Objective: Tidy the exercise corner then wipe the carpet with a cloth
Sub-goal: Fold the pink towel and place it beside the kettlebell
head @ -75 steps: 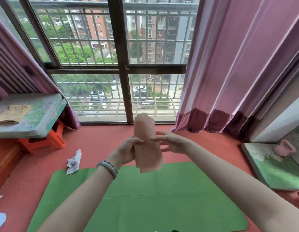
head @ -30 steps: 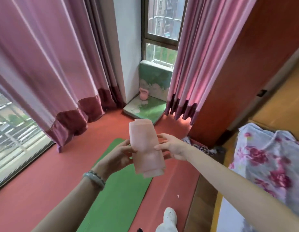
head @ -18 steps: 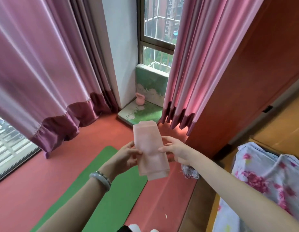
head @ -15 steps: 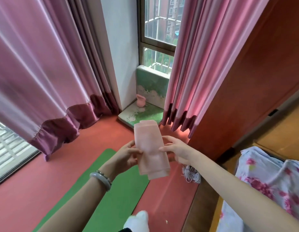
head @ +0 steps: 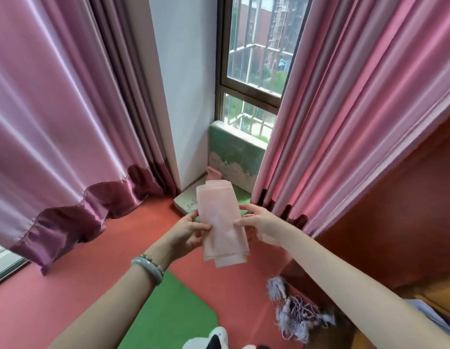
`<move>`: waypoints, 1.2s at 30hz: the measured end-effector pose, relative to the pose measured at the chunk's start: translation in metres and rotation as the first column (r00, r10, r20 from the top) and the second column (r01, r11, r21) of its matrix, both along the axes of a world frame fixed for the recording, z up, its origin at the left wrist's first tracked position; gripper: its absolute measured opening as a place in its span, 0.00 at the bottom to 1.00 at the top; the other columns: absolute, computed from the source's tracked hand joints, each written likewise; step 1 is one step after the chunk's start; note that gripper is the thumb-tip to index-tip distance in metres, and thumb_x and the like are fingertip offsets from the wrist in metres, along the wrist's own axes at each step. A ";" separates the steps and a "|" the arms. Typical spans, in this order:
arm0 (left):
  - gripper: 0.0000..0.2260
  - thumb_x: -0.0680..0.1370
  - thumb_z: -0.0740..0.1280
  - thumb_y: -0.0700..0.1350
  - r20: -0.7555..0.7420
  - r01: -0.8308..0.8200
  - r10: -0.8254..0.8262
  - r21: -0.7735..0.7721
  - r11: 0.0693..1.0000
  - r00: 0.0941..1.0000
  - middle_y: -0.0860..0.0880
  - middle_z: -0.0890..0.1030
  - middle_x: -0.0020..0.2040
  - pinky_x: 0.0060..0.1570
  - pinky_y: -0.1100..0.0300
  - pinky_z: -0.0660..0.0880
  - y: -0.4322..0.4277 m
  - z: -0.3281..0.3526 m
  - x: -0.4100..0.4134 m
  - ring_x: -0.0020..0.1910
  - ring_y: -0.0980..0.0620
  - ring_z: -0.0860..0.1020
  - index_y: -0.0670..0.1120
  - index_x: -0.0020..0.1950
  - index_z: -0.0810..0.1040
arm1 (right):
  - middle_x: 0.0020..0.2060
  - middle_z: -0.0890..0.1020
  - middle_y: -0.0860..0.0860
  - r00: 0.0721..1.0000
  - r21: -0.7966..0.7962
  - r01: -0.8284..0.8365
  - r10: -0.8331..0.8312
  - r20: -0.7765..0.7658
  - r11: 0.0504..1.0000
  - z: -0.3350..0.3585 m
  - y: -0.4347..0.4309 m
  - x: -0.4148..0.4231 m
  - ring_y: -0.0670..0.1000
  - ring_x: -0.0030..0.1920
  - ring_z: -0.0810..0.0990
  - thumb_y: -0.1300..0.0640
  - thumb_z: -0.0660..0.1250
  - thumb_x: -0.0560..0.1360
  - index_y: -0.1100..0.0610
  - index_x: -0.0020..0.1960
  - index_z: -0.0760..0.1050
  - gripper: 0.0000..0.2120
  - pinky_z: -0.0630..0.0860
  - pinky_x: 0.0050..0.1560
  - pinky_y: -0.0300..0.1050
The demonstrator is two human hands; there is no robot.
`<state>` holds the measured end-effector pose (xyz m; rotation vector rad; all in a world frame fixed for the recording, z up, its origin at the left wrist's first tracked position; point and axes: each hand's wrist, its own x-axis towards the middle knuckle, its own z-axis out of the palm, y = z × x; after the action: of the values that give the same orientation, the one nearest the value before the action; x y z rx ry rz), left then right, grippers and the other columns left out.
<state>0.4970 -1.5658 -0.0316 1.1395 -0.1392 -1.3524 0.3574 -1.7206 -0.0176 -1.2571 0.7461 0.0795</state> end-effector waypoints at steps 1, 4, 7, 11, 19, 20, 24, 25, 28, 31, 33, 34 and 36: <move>0.23 0.73 0.59 0.25 0.008 -0.003 0.003 0.010 1.000 1.000 0.49 0.84 0.43 0.33 0.58 0.80 -0.011 -0.002 0.009 0.38 0.53 0.83 0.48 0.60 0.73 | 0.44 0.81 0.54 1.000 0.001 -0.006 0.006 -0.005 1.000 -0.001 -0.011 0.010 0.54 0.43 0.79 0.68 0.68 0.71 0.54 0.63 0.71 0.23 0.74 0.43 0.48; 0.22 0.74 0.59 0.25 0.015 -0.017 0.016 0.025 1.000 1.000 0.51 0.84 0.40 0.32 0.60 0.79 -0.042 -0.006 0.035 0.37 0.55 0.83 0.48 0.59 0.73 | 0.44 0.82 0.54 1.000 0.009 -0.016 0.016 -0.009 1.000 -0.004 -0.044 0.039 0.51 0.38 0.80 0.68 0.68 0.71 0.52 0.60 0.72 0.21 0.74 0.41 0.46; 0.20 0.74 0.61 0.26 0.054 -0.042 0.038 0.071 0.997 0.998 0.52 0.84 0.39 0.35 0.61 0.80 -0.071 -0.014 0.067 0.37 0.56 0.82 0.48 0.58 0.74 | 0.41 0.80 0.54 0.999 0.049 -0.043 0.044 -0.012 0.998 -0.008 -0.075 0.071 0.45 0.27 0.78 0.69 0.66 0.72 0.52 0.59 0.72 0.20 0.74 0.30 0.40; 0.17 0.74 0.63 0.28 0.084 -0.089 0.081 0.103 0.991 0.993 0.51 0.82 0.39 0.35 0.63 0.79 -0.106 -0.027 0.115 0.38 0.55 0.78 0.46 0.57 0.77 | 0.39 0.79 0.52 0.997 0.089 -0.083 0.083 0.009 0.993 -0.017 -0.117 0.124 0.47 0.31 0.78 0.69 0.67 0.72 0.52 0.59 0.74 0.20 0.73 0.28 0.38; 0.15 0.75 0.59 0.26 0.139 -0.127 0.107 0.144 0.981 0.984 0.48 0.83 0.40 0.39 0.60 0.80 -0.206 -0.044 0.228 0.37 0.54 0.82 0.41 0.54 0.77 | 0.37 0.78 0.51 0.992 0.100 -0.124 0.124 0.012 0.987 -0.038 -0.219 0.242 0.52 0.41 0.75 0.70 0.67 0.71 0.52 0.59 0.75 0.20 0.78 0.36 0.44; 0.15 0.75 0.58 0.25 0.154 -0.128 0.105 0.148 0.981 0.983 0.47 0.83 0.41 0.40 0.60 0.81 -0.220 -0.044 0.242 0.38 0.54 0.82 0.41 0.54 0.76 | 0.36 0.78 0.51 0.993 0.106 -0.120 0.119 0.011 0.987 -0.038 -0.231 0.256 0.51 0.38 0.75 0.70 0.67 0.71 0.53 0.59 0.74 0.20 0.78 0.35 0.44; 0.16 0.76 0.56 0.25 0.208 -0.130 0.096 0.160 0.978 0.973 0.44 0.80 0.47 0.46 0.57 0.79 -0.258 -0.044 0.292 0.43 0.51 0.80 0.39 0.56 0.74 | 0.38 0.76 0.51 0.992 0.110 -0.127 0.128 0.000 0.986 -0.036 -0.267 0.305 0.50 0.33 0.74 0.71 0.65 0.71 0.52 0.54 0.73 0.18 0.77 0.33 0.43; 0.16 0.76 0.56 0.25 0.208 -0.132 0.095 0.169 0.977 0.974 0.43 0.80 0.48 0.48 0.55 0.78 -0.264 -0.044 0.303 0.45 0.49 0.80 0.39 0.57 0.74 | 0.38 0.75 0.51 0.991 0.113 -0.129 0.130 -0.001 0.985 -0.035 -0.272 0.316 0.49 0.33 0.74 0.71 0.65 0.71 0.52 0.53 0.72 0.17 0.77 0.33 0.44; 0.16 0.76 0.55 0.25 0.202 -0.120 0.080 0.197 0.973 0.976 0.41 0.78 0.52 0.55 0.49 0.74 -0.281 -0.052 0.337 0.49 0.45 0.78 0.37 0.60 0.73 | 0.41 0.76 0.53 0.991 0.120 -0.130 0.132 -0.006 0.984 -0.036 -0.288 0.348 0.51 0.34 0.74 0.70 0.63 0.72 0.52 0.51 0.73 0.15 0.78 0.36 0.46; 0.17 0.75 0.54 0.24 0.200 -0.095 0.049 0.232 0.968 0.979 0.41 0.79 0.50 0.54 0.50 0.75 -0.299 -0.061 0.375 0.48 0.46 0.78 0.37 0.59 0.73 | 0.43 0.77 0.54 0.997 0.111 -0.080 0.081 -0.009 0.991 -0.045 -0.300 0.379 0.54 0.37 0.77 0.68 0.63 0.73 0.53 0.51 0.73 0.12 0.79 0.44 0.53; 0.18 0.75 0.53 0.24 0.180 -0.063 0.020 0.237 0.969 0.983 0.41 0.79 0.49 0.53 0.52 0.76 -0.315 -0.068 0.402 0.48 0.46 0.78 0.37 0.59 0.73 | 0.43 0.78 0.54 1.000 0.082 -0.021 0.021 -0.008 0.996 -0.055 -0.308 0.399 0.56 0.39 0.78 0.68 0.63 0.73 0.54 0.51 0.73 0.12 0.78 0.48 0.55; 0.18 0.75 0.53 0.23 0.176 -0.039 -0.003 0.238 0.970 0.984 0.41 0.80 0.48 0.51 0.54 0.77 -0.324 -0.070 0.415 0.47 0.46 0.79 0.37 0.58 0.73 | 0.42 0.78 0.54 1.000 0.073 0.009 -0.009 -0.008 0.997 -0.060 -0.311 0.408 0.55 0.39 0.78 0.68 0.63 0.73 0.54 0.52 0.72 0.12 0.77 0.47 0.54; 0.19 0.75 0.53 0.23 0.154 0.024 -0.062 0.236 0.971 0.986 0.41 0.80 0.48 0.52 0.55 0.77 -0.343 -0.077 0.443 0.47 0.47 0.79 0.36 0.59 0.73 | 0.43 0.78 0.53 0.997 0.060 0.081 -0.081 -0.009 0.995 -0.070 -0.318 0.429 0.54 0.38 0.79 0.68 0.63 0.73 0.54 0.54 0.72 0.13 0.78 0.45 0.52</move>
<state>0.9400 -1.9088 -0.1083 1.4522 -0.1243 -1.3394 0.7859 -2.0387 -0.0876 -1.1680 0.7941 0.0398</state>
